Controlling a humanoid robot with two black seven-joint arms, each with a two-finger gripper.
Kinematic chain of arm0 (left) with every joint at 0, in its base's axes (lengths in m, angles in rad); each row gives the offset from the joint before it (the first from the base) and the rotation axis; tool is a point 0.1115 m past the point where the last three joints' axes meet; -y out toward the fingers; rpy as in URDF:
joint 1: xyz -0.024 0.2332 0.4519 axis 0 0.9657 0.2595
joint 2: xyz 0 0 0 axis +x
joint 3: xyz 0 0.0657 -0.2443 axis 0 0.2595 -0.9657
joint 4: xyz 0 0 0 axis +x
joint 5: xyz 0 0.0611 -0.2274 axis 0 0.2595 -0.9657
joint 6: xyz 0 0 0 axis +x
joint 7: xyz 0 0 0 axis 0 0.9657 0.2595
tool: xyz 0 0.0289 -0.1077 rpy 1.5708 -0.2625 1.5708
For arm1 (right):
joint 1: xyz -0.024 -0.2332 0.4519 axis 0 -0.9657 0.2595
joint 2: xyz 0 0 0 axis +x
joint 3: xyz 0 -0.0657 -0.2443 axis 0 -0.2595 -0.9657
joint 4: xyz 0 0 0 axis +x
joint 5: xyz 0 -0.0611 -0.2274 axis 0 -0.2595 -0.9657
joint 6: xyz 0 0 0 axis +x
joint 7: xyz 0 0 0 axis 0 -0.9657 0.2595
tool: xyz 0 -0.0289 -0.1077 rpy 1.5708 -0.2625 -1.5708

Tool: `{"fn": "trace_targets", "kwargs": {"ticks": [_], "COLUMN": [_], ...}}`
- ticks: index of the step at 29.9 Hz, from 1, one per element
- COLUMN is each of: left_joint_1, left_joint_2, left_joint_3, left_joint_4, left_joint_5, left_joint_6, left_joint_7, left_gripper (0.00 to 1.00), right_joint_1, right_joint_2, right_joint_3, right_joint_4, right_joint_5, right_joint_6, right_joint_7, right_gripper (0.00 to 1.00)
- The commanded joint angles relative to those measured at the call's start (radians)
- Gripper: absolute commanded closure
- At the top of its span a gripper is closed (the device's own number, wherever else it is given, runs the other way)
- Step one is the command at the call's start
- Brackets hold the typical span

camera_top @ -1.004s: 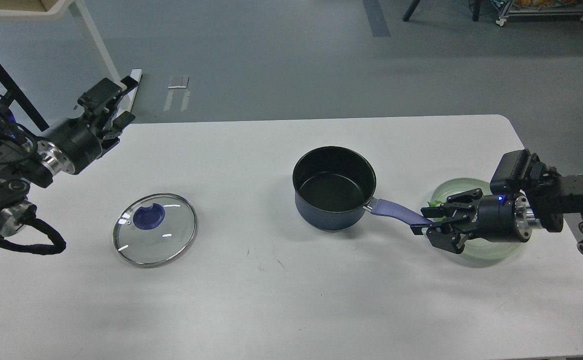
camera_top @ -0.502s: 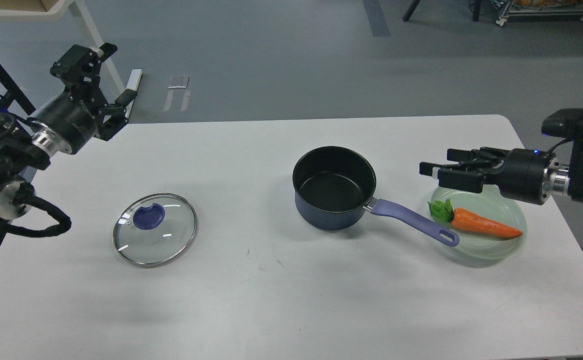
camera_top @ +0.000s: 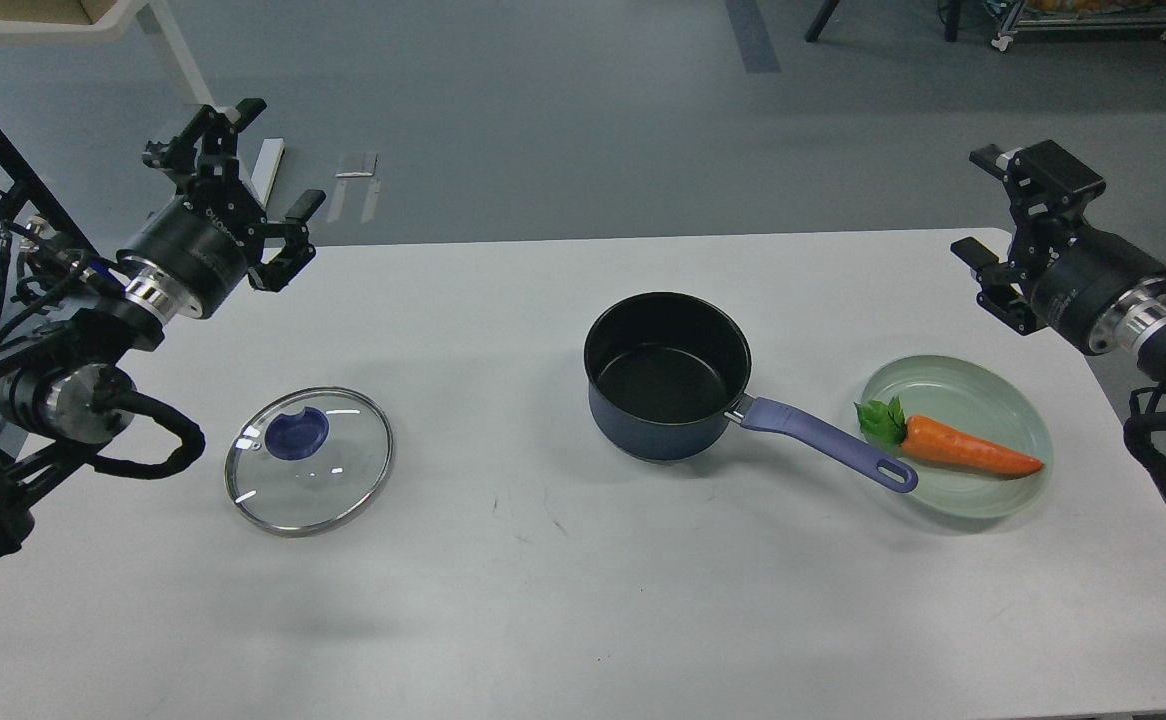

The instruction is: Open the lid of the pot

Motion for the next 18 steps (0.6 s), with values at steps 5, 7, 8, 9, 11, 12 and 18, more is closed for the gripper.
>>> {"fn": "trace_targets", "kwargs": {"ticks": [5,7,8,9,11,12,18], "left_joint_1": [0.115,0.121,0.121,0.123,0.129,0.133,0.133], "left_joint_2": [-0.110,-0.123,-0.124,-0.127,-0.132,-0.133,-0.133], "left_joint_3": [-0.122,-0.138,-0.140,-0.140,-0.142,-0.142,-0.155], "left_joint_4": [0.039,0.057,0.065,0.073,0.074,0.074,0.074], "left_joint_5": [0.003,0.005,0.005,0.006,0.006,0.008,0.011], "left_joint_6": [-0.023,-0.023,-0.026,-0.030,-0.041,-0.046,-0.050], "left_joint_7": [0.150,0.151,0.151,0.146,0.143,0.143,0.140], "left_gripper": [0.01,0.01,0.01,0.01,0.01,0.01,0.01], "right_joint_1": [-0.218,-0.257,-0.266,-0.275,-0.286,-0.289,-0.291], "right_joint_2": [0.080,0.101,0.112,0.124,0.143,0.147,0.140], "right_joint_3": [0.202,0.232,0.233,0.230,0.232,0.232,0.281], "right_joint_4": [-0.067,-0.104,-0.122,-0.136,-0.145,-0.147,-0.145], "right_joint_5": [0.098,0.113,0.118,0.119,0.118,0.115,0.107], "right_joint_6": [0.198,0.247,0.263,0.275,0.272,0.271,0.275], "right_joint_7": [0.000,0.000,0.000,0.000,0.000,0.000,0.000], "right_gripper": [0.01,0.01,0.01,0.01,0.01,0.01,0.01]}}
